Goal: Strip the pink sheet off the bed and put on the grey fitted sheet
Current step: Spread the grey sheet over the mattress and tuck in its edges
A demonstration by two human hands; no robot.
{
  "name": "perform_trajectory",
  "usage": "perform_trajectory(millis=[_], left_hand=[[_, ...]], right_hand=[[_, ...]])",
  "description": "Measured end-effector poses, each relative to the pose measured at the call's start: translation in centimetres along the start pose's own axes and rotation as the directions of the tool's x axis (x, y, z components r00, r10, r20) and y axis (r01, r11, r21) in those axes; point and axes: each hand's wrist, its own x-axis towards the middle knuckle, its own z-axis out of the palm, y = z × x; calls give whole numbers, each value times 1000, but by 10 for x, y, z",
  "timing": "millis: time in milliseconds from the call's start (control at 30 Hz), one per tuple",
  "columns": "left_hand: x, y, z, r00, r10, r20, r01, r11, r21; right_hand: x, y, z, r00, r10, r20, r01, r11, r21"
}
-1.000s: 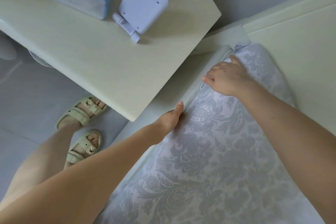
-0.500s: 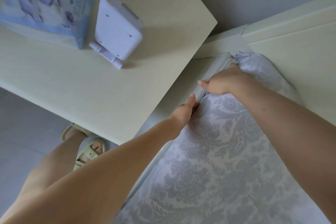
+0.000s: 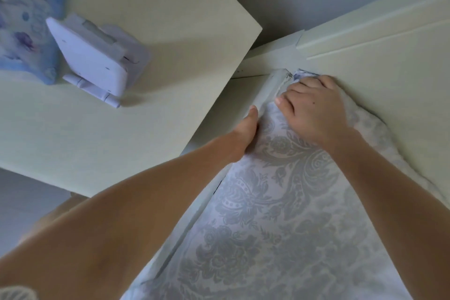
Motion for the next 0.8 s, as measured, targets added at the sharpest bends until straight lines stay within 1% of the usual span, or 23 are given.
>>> perform_trajectory(millis=[33, 100, 167, 200, 233, 300, 367, 400, 467, 500, 533, 567, 600, 633, 667, 700, 733, 800], left_hand=[[-1, 1, 0, 1000, 19, -24, -19, 1000, 12], [-10, 1, 3, 996, 70, -49, -68, 997, 38], [-12, -1, 4, 995, 79, -55, -80, 997, -18], [-13, -2, 3, 994, 83, -75, -87, 995, -47], [-14, -2, 0, 986, 108, -123, -114, 993, -38], [-18, -3, -4, 957, 191, -217, -181, 981, 67], [-21, -4, -5, 947, 241, -211, -212, 966, 150], [-20, -3, -5, 958, 226, -178, -197, 966, 166], [-17, 1, -8, 981, 169, -99, -153, 977, 151], [-15, 4, -9, 989, 135, -68, -125, 983, 136], [-11, 5, -9, 994, 100, -45, -93, 986, 136], [-8, 7, -8, 997, 75, -29, -70, 987, 144], [-3, 8, -6, 998, 59, -8, -58, 987, 147], [0, 9, -4, 999, 48, 15, -49, 988, 146], [0, 10, -2, 999, 32, 32, -37, 989, 140], [1, 12, -1, 999, 28, 45, -34, 990, 134], [4, 12, -2, 998, 24, 55, -31, 991, 127], [2, 13, -4, 999, 29, 29, -31, 995, 96]], right_hand=[[7, -4, 4, 999, -2, 37, 1, 1000, 17], [19, -8, 2, 984, -16, 175, 8, 999, 48], [26, -5, -6, 951, -27, 308, 13, 999, 49], [28, -5, -10, 935, -42, 353, 32, 999, 35], [31, -5, -13, 923, -58, 381, 56, 998, 16], [40, -9, -12, 885, -47, 463, 71, 997, -36], [50, -18, -14, 819, 32, 574, 27, 995, -94], [53, -22, -17, 799, 61, 598, -1, 995, -101], [56, -24, -25, 780, 110, 616, -86, 994, -69], [55, -22, -30, 775, 127, 619, -142, 990, -26], [50, -18, -33, 787, 135, 602, -177, 984, 11], [45, -13, -34, 823, 124, 555, -174, 984, 38], [39, -9, -31, 871, 105, 480, -133, 991, 24], [36, -10, -27, 907, 67, 416, -60, 998, -29], [34, -12, -22, 919, 29, 393, 0, 997, -74], [36, -15, -18, 913, 19, 408, 20, 996, -90], [39, -17, -13, 899, 37, 437, 4, 996, -92], [44, -19, -8, 868, 46, 494, -5, 996, -85]])
